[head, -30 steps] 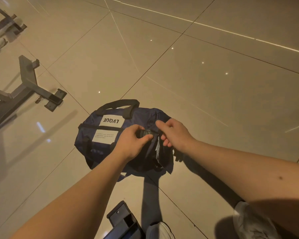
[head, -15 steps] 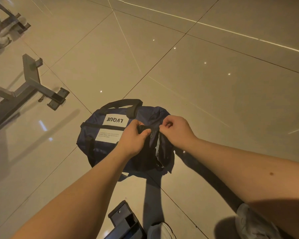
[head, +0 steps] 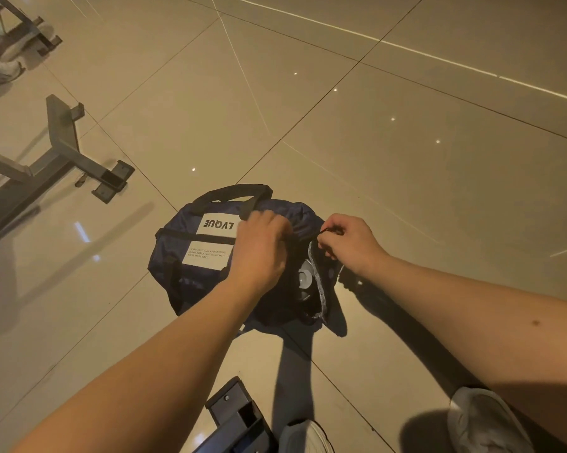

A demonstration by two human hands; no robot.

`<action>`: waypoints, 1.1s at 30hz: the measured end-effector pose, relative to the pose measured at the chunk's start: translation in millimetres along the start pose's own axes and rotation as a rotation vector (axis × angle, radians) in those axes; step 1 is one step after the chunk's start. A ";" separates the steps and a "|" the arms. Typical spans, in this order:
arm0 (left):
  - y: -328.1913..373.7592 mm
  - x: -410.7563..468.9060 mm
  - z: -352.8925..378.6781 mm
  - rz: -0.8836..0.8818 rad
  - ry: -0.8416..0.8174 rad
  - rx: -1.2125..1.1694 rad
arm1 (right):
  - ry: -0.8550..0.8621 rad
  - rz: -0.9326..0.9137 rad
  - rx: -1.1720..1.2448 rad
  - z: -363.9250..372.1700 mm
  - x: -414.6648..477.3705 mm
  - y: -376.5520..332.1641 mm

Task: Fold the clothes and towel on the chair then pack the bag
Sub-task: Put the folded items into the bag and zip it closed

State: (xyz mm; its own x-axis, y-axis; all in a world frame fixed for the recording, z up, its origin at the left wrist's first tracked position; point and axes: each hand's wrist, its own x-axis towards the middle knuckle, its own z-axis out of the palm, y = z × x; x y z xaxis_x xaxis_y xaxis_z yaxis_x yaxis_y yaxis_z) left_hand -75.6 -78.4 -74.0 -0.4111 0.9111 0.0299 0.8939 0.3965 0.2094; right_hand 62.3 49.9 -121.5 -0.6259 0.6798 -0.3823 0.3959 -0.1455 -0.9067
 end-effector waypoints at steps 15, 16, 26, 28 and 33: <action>35.9 26.3 19.7 -0.089 -0.125 -0.201 | -0.008 -0.045 -0.024 -17.1 2.5 -0.4; 35.6 28.4 20.0 -0.096 -0.128 -0.190 | -0.022 -0.010 0.019 -17.1 3.3 -0.9; 24.6 20.2 14.2 0.135 -0.078 -0.053 | -0.049 0.472 0.170 5.0 16.9 -21.6; 19.1 19.5 13.9 0.191 -0.050 -0.004 | 0.036 0.510 0.230 8.0 23.1 -22.4; 11.7 -9.2 11.7 0.251 0.002 0.019 | 0.176 0.558 0.443 6.5 38.8 -19.4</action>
State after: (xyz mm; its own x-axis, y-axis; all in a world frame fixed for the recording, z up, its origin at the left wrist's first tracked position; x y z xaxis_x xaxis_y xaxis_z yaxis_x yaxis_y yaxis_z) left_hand -59.3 -80.8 -83.3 -0.1762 0.9811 0.0804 0.9712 0.1599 0.1768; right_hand 26.0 74.3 -119.9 -0.2783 0.5197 -0.8077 0.2922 -0.7553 -0.5867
